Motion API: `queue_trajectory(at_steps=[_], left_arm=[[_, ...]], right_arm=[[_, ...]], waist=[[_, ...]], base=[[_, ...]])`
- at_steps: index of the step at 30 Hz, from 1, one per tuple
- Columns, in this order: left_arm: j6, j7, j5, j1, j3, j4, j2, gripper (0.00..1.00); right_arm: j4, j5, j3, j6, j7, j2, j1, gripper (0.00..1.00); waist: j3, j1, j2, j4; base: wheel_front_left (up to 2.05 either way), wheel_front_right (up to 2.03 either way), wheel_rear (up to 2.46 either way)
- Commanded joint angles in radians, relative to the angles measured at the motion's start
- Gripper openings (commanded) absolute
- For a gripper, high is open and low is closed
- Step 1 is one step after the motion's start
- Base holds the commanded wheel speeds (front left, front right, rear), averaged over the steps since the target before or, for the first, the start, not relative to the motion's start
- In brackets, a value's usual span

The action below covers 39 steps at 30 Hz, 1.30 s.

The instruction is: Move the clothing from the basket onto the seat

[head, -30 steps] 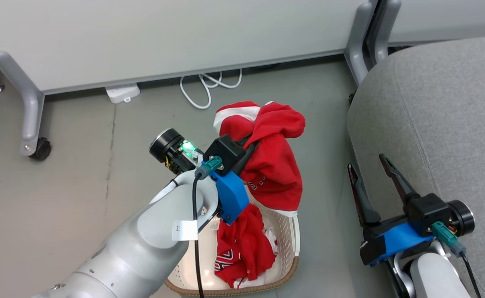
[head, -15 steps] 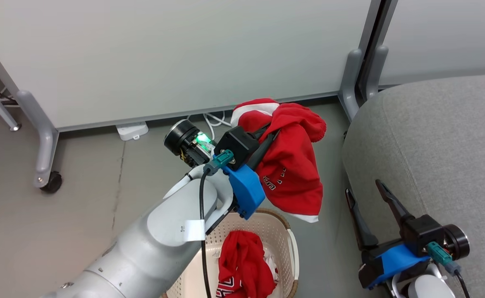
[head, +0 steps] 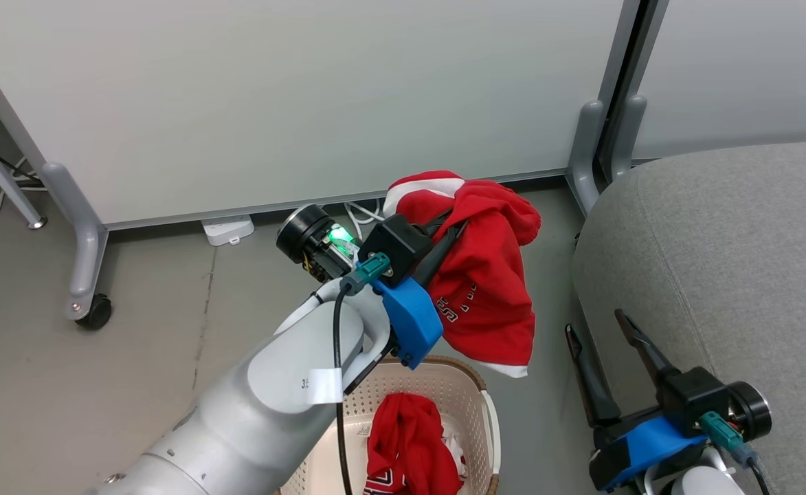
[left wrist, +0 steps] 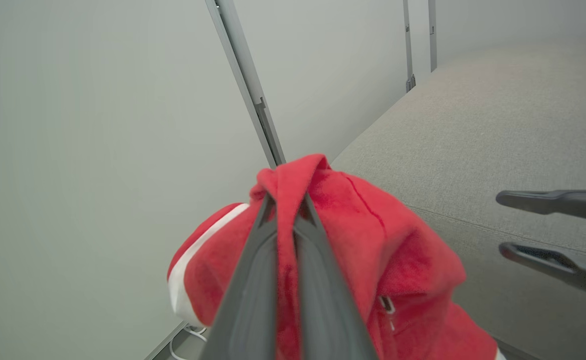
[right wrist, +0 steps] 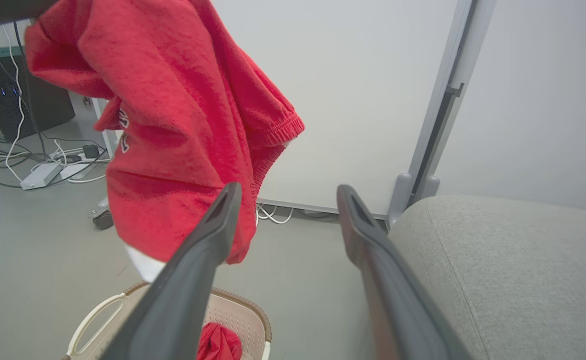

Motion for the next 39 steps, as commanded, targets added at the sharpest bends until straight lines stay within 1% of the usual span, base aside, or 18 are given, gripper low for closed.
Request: queue_trajectory(at_steps=[1,12,18,24,32,33,34,35,39], left_arm=[[-0.001,-0.005,0.005,0.009,0.006,-0.002,0.0,0.0],[-0.003,-0.005,0.012,-0.009,0.011,-0.005,-0.007,0.0],[-0.004,-0.005,0.018,-0.027,0.008,-0.009,-0.014,0.0],[-0.006,-0.005,0.019,-0.043,-0.005,-0.024,-0.021,0.0],[-0.007,-0.005,0.018,-0.054,-0.015,-0.034,-0.027,0.0],[-0.007,-0.005,0.018,-0.056,-0.015,-0.035,-0.027,0.0],[-0.007,-0.005,0.018,-0.057,-0.015,-0.035,-0.027,0.0],[-0.007,-0.005,0.018,-0.057,-0.016,-0.034,-0.027,0.0],[-0.007,-0.005,0.015,-0.061,-0.017,-0.031,-0.028,0.0]], right_arm=[[-0.005,-0.004,0.007,0.0,-0.004,0.003,0.009,1.0],[0.027,-0.006,0.167,0.0,-0.004,-0.048,-0.084,1.0],[0.085,-0.014,0.241,0.0,-0.004,-0.072,-0.172,1.0],[0.143,-0.025,0.27,0.0,-0.004,-0.073,-0.267,1.0],[0.174,-0.033,0.243,0.0,-0.004,-0.053,-0.349,1.0],[0.179,-0.033,0.238,0.0,-0.004,-0.05,-0.354,0.89],[0.184,-0.035,0.234,0.0,-0.004,-0.047,-0.358,0.21],[0.192,-0.035,0.232,0.0,-0.004,-0.044,-0.361,0.0],[0.205,-0.038,0.229,0.0,-0.004,-0.036,-0.376,0.0]], waist=[[0.002,0.0001,-0.0001,0.003],[0.015,0.0001,-0.0001,0.015],[0.028,0.0001,-0.0001,0.027],[0.049,0.0001,-0.0001,0.046],[0.073,0.0001,-0.0001,0.058],[0.076,0.0001,-0.0001,0.058],[0.078,0.0001,-0.0001,0.059],[0.08,0.0001,-0.0001,0.059],[0.083,0.0001,-0.0001,0.061]], base=[[0.0,0.0,0.0],[0.0,0.0,0.0],[0.0,0.0,0.0],[0.0,0.0,0.0],[0.0,0.0,0.0],[0.0,0.0,0.0],[0.0,0.0,0.0],[0.0,0.0,0.0],[0.0,0.0,0.0]])
